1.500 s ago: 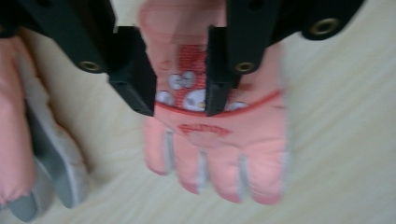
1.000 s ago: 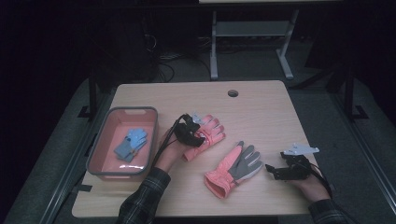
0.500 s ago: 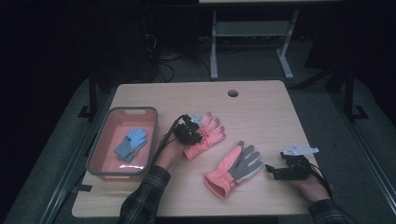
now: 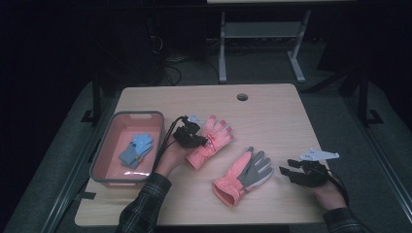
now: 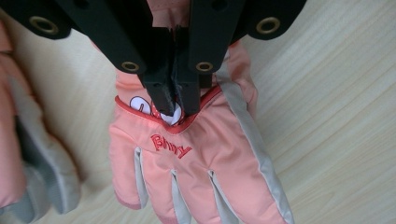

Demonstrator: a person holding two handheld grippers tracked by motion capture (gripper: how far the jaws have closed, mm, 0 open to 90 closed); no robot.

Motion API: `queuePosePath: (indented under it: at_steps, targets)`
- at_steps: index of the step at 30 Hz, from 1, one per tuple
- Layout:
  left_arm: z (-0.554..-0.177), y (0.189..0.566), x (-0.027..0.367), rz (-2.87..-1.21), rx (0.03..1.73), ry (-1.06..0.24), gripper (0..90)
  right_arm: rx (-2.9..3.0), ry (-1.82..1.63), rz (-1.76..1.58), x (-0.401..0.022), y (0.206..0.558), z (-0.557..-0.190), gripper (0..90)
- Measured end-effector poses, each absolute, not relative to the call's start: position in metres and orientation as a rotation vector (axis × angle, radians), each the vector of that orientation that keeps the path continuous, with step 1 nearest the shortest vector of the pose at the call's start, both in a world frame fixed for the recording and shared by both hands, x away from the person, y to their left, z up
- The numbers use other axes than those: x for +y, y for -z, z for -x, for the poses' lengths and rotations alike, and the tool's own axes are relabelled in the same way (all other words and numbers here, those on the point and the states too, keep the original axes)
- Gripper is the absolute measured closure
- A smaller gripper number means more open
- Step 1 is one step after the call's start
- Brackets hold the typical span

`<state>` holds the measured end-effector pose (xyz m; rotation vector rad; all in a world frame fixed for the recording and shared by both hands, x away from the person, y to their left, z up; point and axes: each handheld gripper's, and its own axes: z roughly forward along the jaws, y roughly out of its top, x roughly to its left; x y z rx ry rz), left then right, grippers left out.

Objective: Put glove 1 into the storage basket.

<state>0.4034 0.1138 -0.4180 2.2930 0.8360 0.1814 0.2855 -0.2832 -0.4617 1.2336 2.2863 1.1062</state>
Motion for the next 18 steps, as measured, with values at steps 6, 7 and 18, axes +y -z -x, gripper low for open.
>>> queuePosePath:
  at_steps: [6, 7, 18]
  targets:
    - [-0.394, 0.403, 0.118, -2.261, 0.838, -0.152, 88.0, 2.467, -1.238, -1.089, -0.265, 0.452, -0.273, 90.0]
    - [-0.394, 0.403, 0.118, -2.261, 0.838, -0.152, 87.9, 2.467, -1.238, -1.089, -0.265, 0.452, -0.273, 90.0]
    - [-0.376, 0.376, 0.122, -2.219, 0.776, -0.091, 87.9, 2.722, -1.251, -0.802, -0.197, 0.458, -0.259, 90.0]
